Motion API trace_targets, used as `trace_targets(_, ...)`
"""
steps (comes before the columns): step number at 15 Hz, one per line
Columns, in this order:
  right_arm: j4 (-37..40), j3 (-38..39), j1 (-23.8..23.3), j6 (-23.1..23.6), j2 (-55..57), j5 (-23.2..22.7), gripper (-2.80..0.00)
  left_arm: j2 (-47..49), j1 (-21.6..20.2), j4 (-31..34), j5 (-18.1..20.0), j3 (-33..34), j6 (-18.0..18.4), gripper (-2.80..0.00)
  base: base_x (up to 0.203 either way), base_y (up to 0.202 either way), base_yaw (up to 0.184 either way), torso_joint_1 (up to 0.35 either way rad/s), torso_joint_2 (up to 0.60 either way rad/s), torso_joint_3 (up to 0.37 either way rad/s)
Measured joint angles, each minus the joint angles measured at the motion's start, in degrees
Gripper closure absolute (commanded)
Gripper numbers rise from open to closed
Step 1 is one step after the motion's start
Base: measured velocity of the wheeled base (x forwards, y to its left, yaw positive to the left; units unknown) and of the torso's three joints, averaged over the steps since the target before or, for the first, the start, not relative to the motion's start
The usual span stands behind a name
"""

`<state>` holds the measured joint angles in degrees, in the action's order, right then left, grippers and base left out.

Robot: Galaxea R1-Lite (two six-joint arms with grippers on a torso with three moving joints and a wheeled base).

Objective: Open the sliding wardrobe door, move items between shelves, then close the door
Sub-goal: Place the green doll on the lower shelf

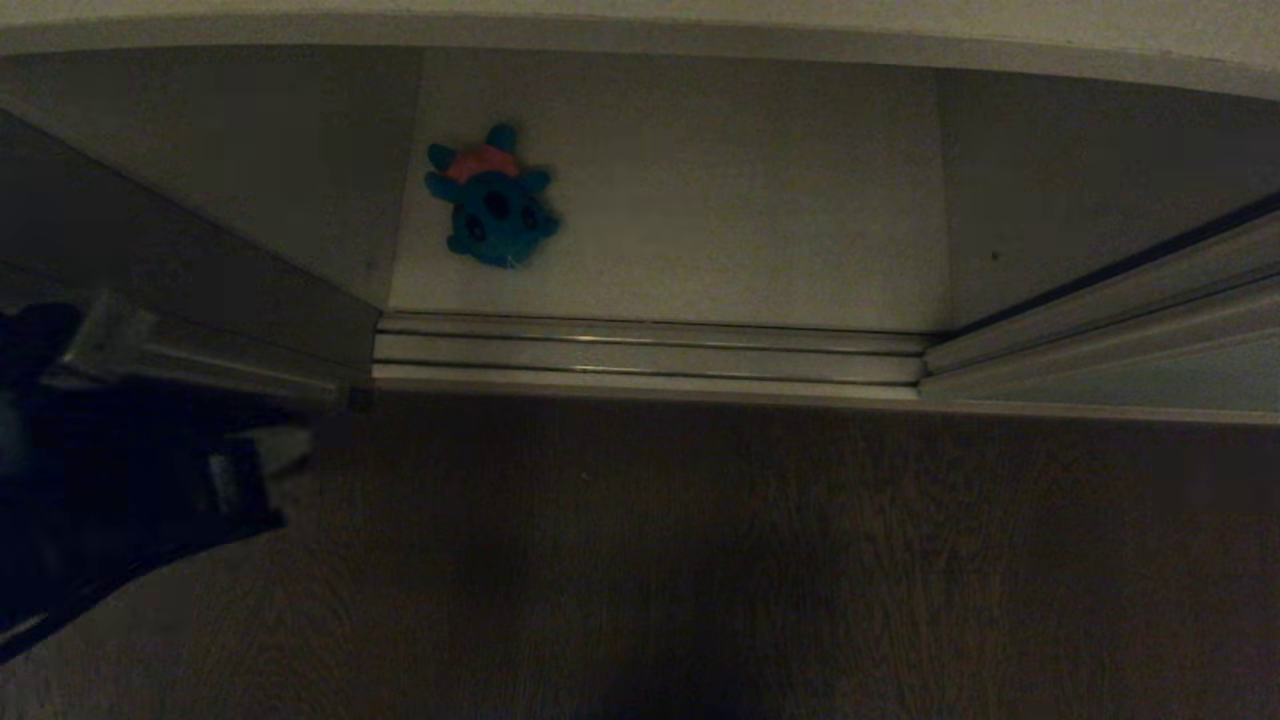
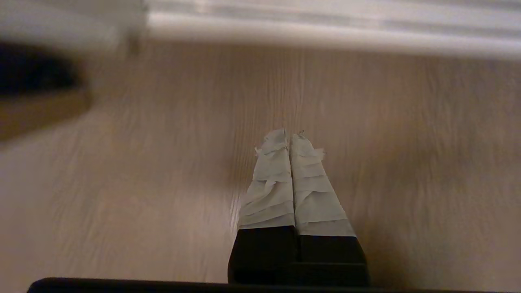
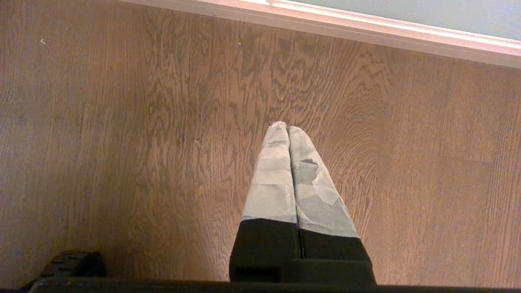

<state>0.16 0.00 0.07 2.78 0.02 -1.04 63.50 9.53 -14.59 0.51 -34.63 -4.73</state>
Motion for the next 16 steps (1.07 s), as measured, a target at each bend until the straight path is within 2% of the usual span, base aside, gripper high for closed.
trace_targets(6, 0.0, 0.0, 0.0, 0.0, 0.0, 0.0, 0.00, -35.9, -4.0, 30.7, 0.1, 2.3, 0.5, 0.00, 0.000, 0.000, 0.000, 0.000, 0.00, 0.000)
trace_targets(8, 0.0, 0.0, 0.0, 0.0, 0.0, 0.0, 0.00, -44.6, -6.2, 35.9, 0.1, 4.0, 1.9, 0.00, 0.000, 0.000, 0.000, 0.000, 0.00, 0.000)
trace_targets(9, 0.0, 0.0, 0.0, 0.0, 0.0, 0.0, 0.00, -47.8, -7.1, 34.8, 0.1, 6.9, 3.5, 0.00, 0.000, 0.000, 0.000, 0.000, 0.00, 0.000)
trace_targets(13, 0.0, 0.0, 0.0, 0.0, 0.0, 0.0, 0.00, -59.1, -8.8, 17.6, -0.1, 23.5, 12.5, 0.00, 0.000, 0.000, 0.000, 0.000, 0.00, 0.000)
trace_targets(14, 0.0, 0.0, 0.0, 0.0, 0.0, 0.0, 0.00, -60.7, -9.0, 13.9, -0.9, 27.8, 12.9, 0.00, 0.000, 0.000, 0.000, 0.000, 0.00, 0.000)
trace_targets(16, 0.0, 0.0, 0.0, 0.0, 0.0, 0.0, 0.00, -62.3, -9.1, 10.8, -1.9, 32.7, 12.2, 0.00, 0.000, 0.000, 0.000, 0.000, 0.00, 0.000)
